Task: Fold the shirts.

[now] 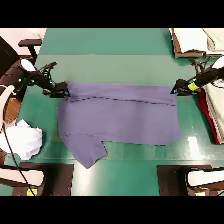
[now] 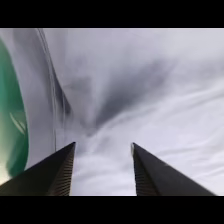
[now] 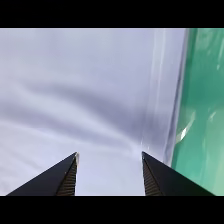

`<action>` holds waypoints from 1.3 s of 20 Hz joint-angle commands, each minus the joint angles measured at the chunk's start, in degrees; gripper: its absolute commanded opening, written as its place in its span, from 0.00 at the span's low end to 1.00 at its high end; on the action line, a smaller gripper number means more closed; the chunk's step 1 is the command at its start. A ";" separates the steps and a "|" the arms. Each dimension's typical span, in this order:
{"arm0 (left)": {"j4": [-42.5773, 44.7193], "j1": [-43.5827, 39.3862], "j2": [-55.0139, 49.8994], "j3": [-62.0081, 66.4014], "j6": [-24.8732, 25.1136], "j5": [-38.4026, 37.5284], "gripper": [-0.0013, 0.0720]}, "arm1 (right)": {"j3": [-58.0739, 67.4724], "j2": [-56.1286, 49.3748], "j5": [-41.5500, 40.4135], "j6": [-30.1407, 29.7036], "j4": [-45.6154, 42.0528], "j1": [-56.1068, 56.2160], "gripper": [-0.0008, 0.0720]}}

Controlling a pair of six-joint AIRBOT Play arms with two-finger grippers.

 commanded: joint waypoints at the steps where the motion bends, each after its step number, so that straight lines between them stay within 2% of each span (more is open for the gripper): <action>1: 5.38 0.02 7.67 -1.66 -1.07 -3.06 0.59 | -2.47 4.17 3.76 0.00 1.14 -0.94 0.64; 4: 7.76 0.00 19.91 -12.35 -2.45 -6.38 0.59 | -8.72 12.24 1.27 -0.02 2.14 -1.86 0.64; 8: 6.67 0.00 36.24 -33.99 -7.91 -6.25 0.59 | -15.56 20.33 -2.51 -0.07 2.21 -1.86 0.64; 11: 4.24 0.00 43.30 -45.79 -11.30 -4.68 0.59 | -17.07 22.82 -3.80 -0.61 2.21 -1.88 0.63; 16: -5.07 0.00 44.06 -54.58 -11.37 1.99 0.59 | -17.07 23.50 -3.37 -0.61 2.23 -1.86 0.63; 25: -5.14 0.00 44.04 -58.34 -11.19 5.16 0.59 | -17.07 23.50 -3.30 -0.61 2.23 -1.84 0.63; 26: -5.44 0.00 44.06 -58.34 -11.21 5.75 0.56 | -17.07 23.50 -3.32 -0.61 2.23 -1.84 0.63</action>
